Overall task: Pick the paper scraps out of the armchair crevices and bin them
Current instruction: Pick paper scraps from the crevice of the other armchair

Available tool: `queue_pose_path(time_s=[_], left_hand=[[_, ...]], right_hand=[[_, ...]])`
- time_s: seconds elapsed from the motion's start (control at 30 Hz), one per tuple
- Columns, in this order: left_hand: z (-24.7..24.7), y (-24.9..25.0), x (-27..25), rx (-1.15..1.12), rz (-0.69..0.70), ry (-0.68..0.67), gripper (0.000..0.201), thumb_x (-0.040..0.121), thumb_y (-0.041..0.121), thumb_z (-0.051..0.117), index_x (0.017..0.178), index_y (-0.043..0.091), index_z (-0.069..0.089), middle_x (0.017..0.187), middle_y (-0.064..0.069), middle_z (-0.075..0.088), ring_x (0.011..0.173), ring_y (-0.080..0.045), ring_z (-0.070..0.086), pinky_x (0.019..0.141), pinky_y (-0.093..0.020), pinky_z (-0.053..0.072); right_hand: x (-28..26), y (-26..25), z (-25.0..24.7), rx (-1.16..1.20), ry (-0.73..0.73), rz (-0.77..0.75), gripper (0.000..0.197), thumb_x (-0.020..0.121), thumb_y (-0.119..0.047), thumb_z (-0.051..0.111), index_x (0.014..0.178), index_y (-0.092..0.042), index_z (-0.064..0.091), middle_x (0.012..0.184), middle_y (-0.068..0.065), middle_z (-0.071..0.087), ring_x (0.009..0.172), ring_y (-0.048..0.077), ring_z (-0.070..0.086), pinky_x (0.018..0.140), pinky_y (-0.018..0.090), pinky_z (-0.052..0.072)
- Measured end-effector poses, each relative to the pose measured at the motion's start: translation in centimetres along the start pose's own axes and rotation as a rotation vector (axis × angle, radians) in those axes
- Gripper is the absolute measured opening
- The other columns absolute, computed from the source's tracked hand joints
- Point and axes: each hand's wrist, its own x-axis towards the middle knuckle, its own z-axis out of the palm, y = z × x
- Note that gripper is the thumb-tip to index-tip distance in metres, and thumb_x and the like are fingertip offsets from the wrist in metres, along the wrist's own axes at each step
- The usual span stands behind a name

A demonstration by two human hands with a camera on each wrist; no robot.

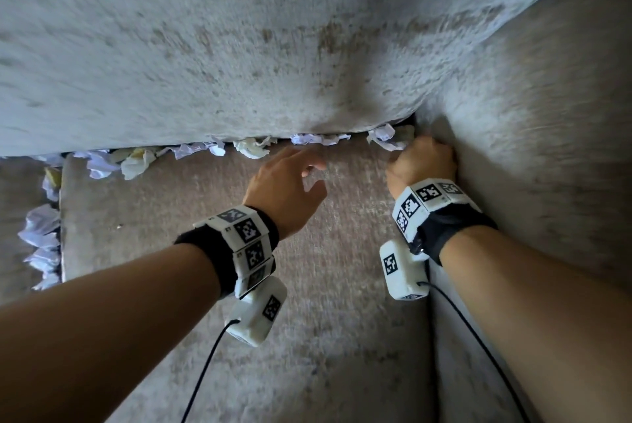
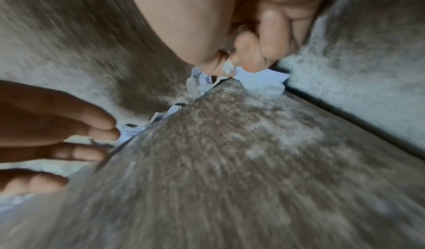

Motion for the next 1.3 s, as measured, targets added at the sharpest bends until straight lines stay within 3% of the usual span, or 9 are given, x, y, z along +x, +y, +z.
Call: queue_pose_path(time_s=[0.17, 0.37, 0.5, 0.6, 0.7, 0.8, 1.0, 1.2, 1.3], left_hand=[[1.2, 2.5, 1.5, -0.011, 0.060, 0.019, 0.030, 0.087, 0.025, 0.063, 0.117, 0.027, 0.064, 0.118, 0.009, 0.056, 0.098, -0.005, 0.058, 0.092, -0.031, 0.049], [4.1, 5.0, 2.8, 0.075, 0.118, -0.102, 0.062, 0.087, 0.025, 0.060, 0.144, 0.037, 0.039, 0.156, 0.014, 0.026, 0.123, -0.015, 0.053, 0.095, -0.038, 0.050], [5.0, 6.0, 4.3, 0.184, 0.144, -0.123, 0.073, 0.088, 0.022, 0.057, 0.151, 0.038, 0.025, 0.159, 0.014, 0.022, 0.135, -0.019, 0.042, 0.098, -0.042, 0.049], [5.2, 6.7, 5.8, 0.236, 0.108, -0.128, 0.072, 0.089, 0.015, 0.053, 0.151, 0.039, 0.025, 0.152, 0.012, 0.032, 0.127, -0.022, 0.049, 0.092, -0.040, 0.050], [5.4, 6.8, 6.4, 0.335, 0.089, -0.080, 0.039, 0.094, 0.016, 0.052, 0.131, 0.029, 0.051, 0.138, 0.005, 0.045, 0.110, -0.030, 0.059, 0.079, -0.037, 0.046], [5.2, 6.6, 6.3, 0.431, 0.114, -0.090, 0.019, 0.095, 0.016, 0.051, 0.113, 0.020, 0.058, 0.124, -0.001, 0.049, 0.095, -0.034, 0.062, 0.066, -0.036, 0.041], [4.5, 5.6, 4.0, 0.344, 0.114, -0.059, 0.017, 0.094, 0.023, 0.054, 0.108, 0.016, 0.061, 0.122, -0.004, 0.050, 0.094, -0.032, 0.060, 0.067, -0.034, 0.041], [3.6, 3.1, 0.6, 0.224, 0.112, 0.019, 0.021, 0.096, 0.025, 0.052, 0.113, 0.012, 0.058, 0.112, -0.005, 0.057, 0.092, -0.028, 0.059, 0.070, -0.028, 0.034], [2.3, 2.0, -1.1, 0.164, 0.031, 0.028, 0.017, 0.100, 0.022, 0.045, 0.113, 0.014, 0.053, 0.103, -0.002, 0.056, 0.080, -0.025, 0.054, 0.067, -0.030, 0.030]], right_hand=[[-3.0, 1.1, 0.3, -0.004, -0.003, 0.019, 0.029, 0.091, -0.028, 0.047, 0.086, -0.006, 0.064, 0.095, 0.020, 0.068, 0.085, 0.038, 0.066, 0.060, 0.031, 0.040], [-4.7, 3.3, 0.3, 0.074, -0.046, -0.060, 0.029, 0.097, -0.025, 0.044, 0.097, -0.004, 0.065, 0.106, 0.016, 0.065, 0.101, 0.035, 0.061, 0.076, 0.035, 0.049], [-4.7, 4.1, 1.3, 0.210, -0.003, -0.084, 0.033, 0.090, -0.030, 0.045, 0.085, -0.011, 0.071, 0.082, 0.009, 0.071, 0.083, 0.028, 0.068, 0.069, 0.031, 0.052], [-4.7, 3.8, 1.2, 0.274, 0.035, -0.110, 0.028, 0.083, -0.023, 0.048, 0.076, -0.006, 0.071, 0.069, 0.012, 0.070, 0.066, 0.030, 0.068, 0.058, 0.033, 0.055], [-4.4, 3.7, 1.1, 0.316, -0.027, -0.076, 0.038, 0.082, -0.033, 0.041, 0.087, -0.010, 0.070, 0.074, 0.012, 0.071, 0.071, 0.028, 0.069, 0.066, 0.036, 0.056], [-4.1, 3.7, 1.4, 0.343, -0.031, -0.057, 0.049, 0.080, -0.040, 0.032, 0.085, -0.011, 0.071, 0.078, 0.009, 0.072, 0.072, 0.027, 0.069, 0.065, 0.031, 0.055], [-3.9, 3.6, 1.1, 0.307, -0.047, -0.027, 0.017, 0.083, -0.025, 0.058, 0.088, -0.011, 0.067, 0.089, 0.011, 0.073, 0.083, 0.031, 0.068, 0.069, 0.033, 0.054], [-4.6, 1.8, 1.2, 0.356, 0.097, -0.126, 0.030, 0.094, -0.020, 0.052, 0.123, -0.013, 0.050, 0.100, 0.012, 0.071, 0.092, 0.035, 0.066, 0.073, 0.036, 0.048], [-4.4, 1.0, 2.2, 0.303, 0.026, -0.199, 0.024, 0.094, -0.020, 0.050, 0.115, -0.021, 0.060, 0.098, 0.010, 0.071, 0.092, 0.035, 0.064, 0.073, 0.034, 0.047]])
